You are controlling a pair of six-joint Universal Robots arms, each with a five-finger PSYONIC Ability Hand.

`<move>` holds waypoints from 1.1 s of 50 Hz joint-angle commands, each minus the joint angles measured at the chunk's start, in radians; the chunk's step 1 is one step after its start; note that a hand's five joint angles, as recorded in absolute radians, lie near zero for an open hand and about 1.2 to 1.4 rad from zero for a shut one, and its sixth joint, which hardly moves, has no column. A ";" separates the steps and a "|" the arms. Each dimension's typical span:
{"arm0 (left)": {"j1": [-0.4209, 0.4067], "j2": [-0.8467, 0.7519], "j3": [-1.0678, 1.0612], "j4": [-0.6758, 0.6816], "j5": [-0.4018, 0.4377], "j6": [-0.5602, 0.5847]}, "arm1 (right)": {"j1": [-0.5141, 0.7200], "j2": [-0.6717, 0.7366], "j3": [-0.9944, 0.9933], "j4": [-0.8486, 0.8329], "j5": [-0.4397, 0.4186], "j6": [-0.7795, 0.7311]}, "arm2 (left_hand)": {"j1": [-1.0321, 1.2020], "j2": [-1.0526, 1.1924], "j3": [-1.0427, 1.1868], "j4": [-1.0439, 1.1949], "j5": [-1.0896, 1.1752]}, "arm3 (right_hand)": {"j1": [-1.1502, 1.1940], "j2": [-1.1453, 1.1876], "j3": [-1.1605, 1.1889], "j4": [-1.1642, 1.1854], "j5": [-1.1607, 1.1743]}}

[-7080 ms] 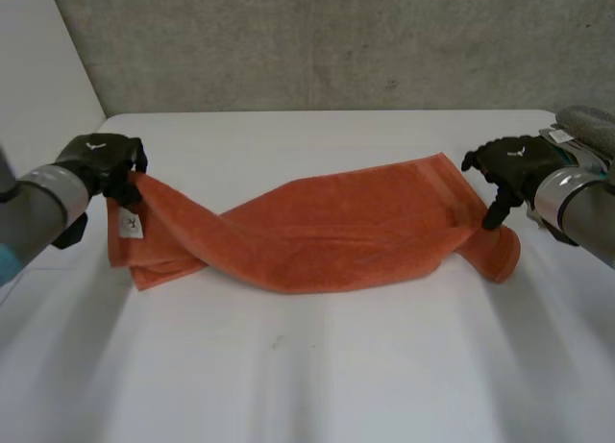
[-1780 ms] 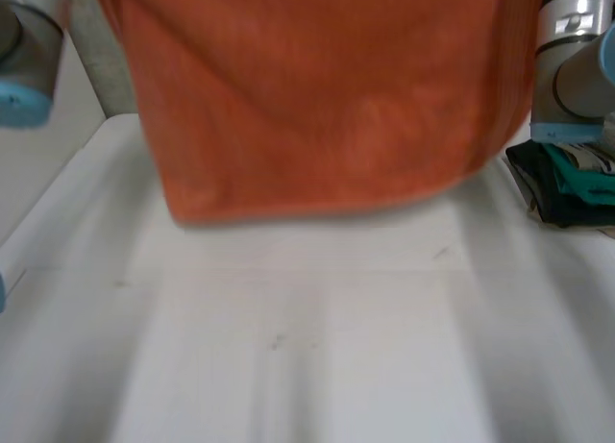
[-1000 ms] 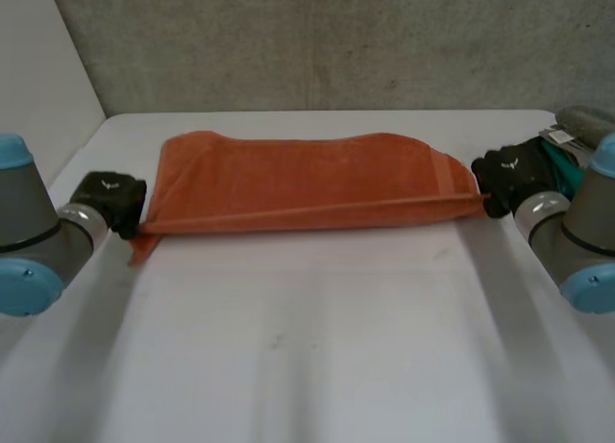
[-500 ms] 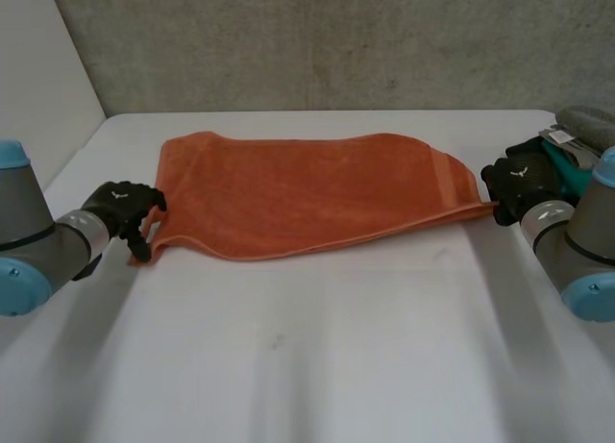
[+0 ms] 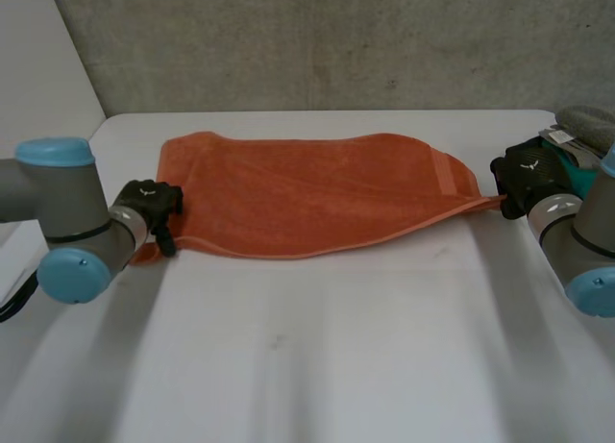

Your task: Fold the laundry.

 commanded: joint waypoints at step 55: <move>-0.012 0.110 0.109 -0.187 0.074 0.466 | -0.058 0.019 -0.189 0.396 -0.046 -0.330 | 0.844 0.856 0.857 0.854 0.853 | 0.267 0.223 0.206 0.200 0.216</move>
